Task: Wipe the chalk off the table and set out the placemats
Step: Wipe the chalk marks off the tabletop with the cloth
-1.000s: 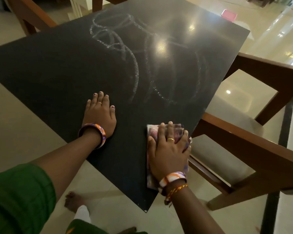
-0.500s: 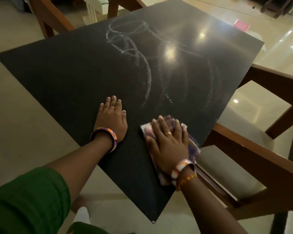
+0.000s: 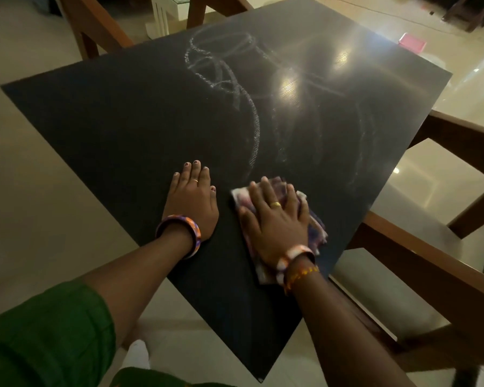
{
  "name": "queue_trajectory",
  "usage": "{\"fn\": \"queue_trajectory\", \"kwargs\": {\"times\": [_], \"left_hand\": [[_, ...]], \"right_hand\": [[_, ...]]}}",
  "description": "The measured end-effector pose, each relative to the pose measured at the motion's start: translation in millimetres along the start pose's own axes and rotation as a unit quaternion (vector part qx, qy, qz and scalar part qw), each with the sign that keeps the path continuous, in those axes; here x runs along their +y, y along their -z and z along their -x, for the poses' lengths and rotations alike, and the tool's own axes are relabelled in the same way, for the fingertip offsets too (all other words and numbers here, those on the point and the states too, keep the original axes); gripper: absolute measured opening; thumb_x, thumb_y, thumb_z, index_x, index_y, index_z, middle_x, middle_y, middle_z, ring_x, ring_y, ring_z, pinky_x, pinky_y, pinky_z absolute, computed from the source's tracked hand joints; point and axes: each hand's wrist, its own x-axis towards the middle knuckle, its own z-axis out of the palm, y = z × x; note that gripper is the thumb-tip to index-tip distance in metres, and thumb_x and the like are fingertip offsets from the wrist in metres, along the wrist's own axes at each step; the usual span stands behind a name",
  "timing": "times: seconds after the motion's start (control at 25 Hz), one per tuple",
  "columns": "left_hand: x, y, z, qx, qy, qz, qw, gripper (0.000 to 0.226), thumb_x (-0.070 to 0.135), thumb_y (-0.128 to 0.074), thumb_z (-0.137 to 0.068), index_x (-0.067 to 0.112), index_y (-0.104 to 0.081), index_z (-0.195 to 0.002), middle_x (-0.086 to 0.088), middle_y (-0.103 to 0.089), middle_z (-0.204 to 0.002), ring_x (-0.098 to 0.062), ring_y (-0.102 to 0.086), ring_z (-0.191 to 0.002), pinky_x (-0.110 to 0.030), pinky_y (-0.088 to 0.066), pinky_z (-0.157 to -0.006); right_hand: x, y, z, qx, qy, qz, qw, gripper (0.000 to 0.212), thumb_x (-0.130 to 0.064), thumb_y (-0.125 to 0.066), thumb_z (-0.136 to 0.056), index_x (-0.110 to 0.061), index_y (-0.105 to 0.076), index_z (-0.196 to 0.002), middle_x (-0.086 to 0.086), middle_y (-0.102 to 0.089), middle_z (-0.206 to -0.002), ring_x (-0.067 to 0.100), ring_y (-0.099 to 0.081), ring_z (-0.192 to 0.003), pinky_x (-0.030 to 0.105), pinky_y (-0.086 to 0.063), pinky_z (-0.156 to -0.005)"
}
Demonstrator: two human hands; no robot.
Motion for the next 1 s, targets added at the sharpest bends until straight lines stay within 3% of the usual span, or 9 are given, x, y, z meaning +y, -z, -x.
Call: {"fn": "queue_trajectory", "kwargs": {"times": [0.12, 0.28, 0.52, 0.6, 0.68, 0.76, 0.84, 0.92, 1.0], "left_hand": [[0, -3, 0, 0.004, -0.002, -0.006, 1.0, 0.052, 0.027, -0.024, -0.1, 0.008, -0.016, -0.148, -0.01, -0.011, -0.156, -0.023, -0.006, -0.145, -0.037, -0.005, -0.117], [-1, -4, -2, 0.006, -0.003, -0.007, 1.0, 0.052, 0.027, -0.023, -0.1, 0.008, -0.014, -0.148, -0.01, -0.009, -0.157, -0.023, -0.005, -0.145, -0.037, -0.004, -0.117], [-2, -3, -1, 0.004, -0.012, -0.001, 1.0, 0.053, 0.026, -0.023, -0.1, 0.007, -0.013, -0.148, -0.011, -0.008, -0.157, -0.024, -0.004, -0.145, -0.037, -0.003, -0.117], [-1, -3, 1, 0.004, -0.015, -0.004, 1.0, 0.053, 0.026, -0.023, -0.1, 0.007, -0.013, -0.148, -0.012, -0.008, -0.157, -0.024, -0.004, -0.145, -0.038, -0.003, -0.117], [-3, 1, 1, 0.001, -0.036, -0.011, 0.999, 0.052, 0.026, -0.024, -0.1, 0.007, -0.016, -0.148, -0.012, -0.012, -0.156, -0.024, -0.009, -0.145, -0.036, -0.007, -0.117], [-19, 13, -10, 0.015, -0.085, 0.014, 0.996, 0.047, 0.026, -0.03, -0.099, 0.01, -0.032, -0.143, -0.012, -0.032, -0.149, -0.023, -0.03, -0.139, -0.032, -0.025, -0.111], [-48, 32, -33, 0.022, -0.127, 0.075, 0.989, 0.038, 0.024, -0.04, -0.097, 0.014, -0.05, -0.132, -0.011, -0.055, -0.131, -0.022, -0.052, -0.119, -0.03, -0.041, -0.095], [-79, 44, -64, 0.036, -0.135, 0.095, 0.986, 0.037, 0.02, -0.047, -0.094, 0.012, -0.052, -0.13, -0.012, -0.052, -0.133, -0.024, -0.051, -0.119, -0.033, -0.041, -0.096], [-102, 49, -98, 0.023, -0.091, 0.07, 0.993, 0.044, 0.018, -0.047, -0.094, 0.009, -0.043, -0.136, -0.012, -0.034, -0.148, -0.026, -0.035, -0.135, -0.038, -0.031, -0.108]], "right_hand": [[51, 14, 24, 0.013, -0.08, -0.007, 0.997, 0.055, -0.057, -0.019, -0.097, -0.045, -0.002, -0.148, -0.014, 0.008, -0.158, 0.025, 0.012, -0.145, 0.052, 0.006, -0.116], [75, 27, -41, 0.041, -0.235, -0.057, 0.969, 0.057, -0.055, -0.019, -0.099, -0.035, -0.009, -0.152, -0.006, -0.001, -0.161, 0.036, 0.008, -0.145, 0.06, 0.004, -0.113], [1, 3, -27, 0.016, -0.047, -0.007, 0.999, 0.057, -0.059, -0.018, -0.096, -0.042, -0.008, -0.149, -0.012, 0.002, -0.159, 0.028, 0.011, -0.145, 0.054, 0.006, -0.115], [28, 5, -1, 0.027, -0.093, -0.008, 0.995, 0.057, -0.061, -0.018, -0.095, -0.046, -0.005, -0.148, -0.016, 0.005, -0.158, 0.023, 0.01, -0.146, 0.051, 0.005, -0.116], [54, 15, 10, 0.039, -0.214, -0.041, 0.975, 0.057, -0.06, -0.02, -0.096, -0.043, -0.007, -0.149, -0.014, 0.002, -0.159, 0.025, 0.007, -0.146, 0.051, 0.003, -0.116], [62, 23, 2, 0.062, -0.325, -0.067, 0.941, 0.058, -0.057, -0.02, -0.098, -0.037, -0.01, -0.151, -0.008, -0.002, -0.16, 0.031, 0.005, -0.146, 0.055, 0.0, -0.116], [41, 20, -22, 0.075, -0.388, -0.052, 0.917, 0.058, -0.054, -0.02, -0.099, -0.032, -0.01, -0.152, -0.003, -0.002, -0.161, 0.037, 0.005, -0.145, 0.058, 0.002, -0.115], [-4, 11, -52, 0.068, -0.375, -0.029, 0.924, 0.059, -0.053, -0.021, -0.099, -0.032, -0.01, -0.152, -0.002, -0.001, -0.161, 0.04, 0.005, -0.144, 0.06, 0.005, -0.113], [-66, -1, -82, 0.059, -0.293, -0.021, 0.954, 0.058, -0.054, -0.023, -0.098, -0.034, -0.011, -0.151, -0.004, 0.001, -0.161, 0.039, 0.009, -0.144, 0.059, 0.009, -0.112]]}}
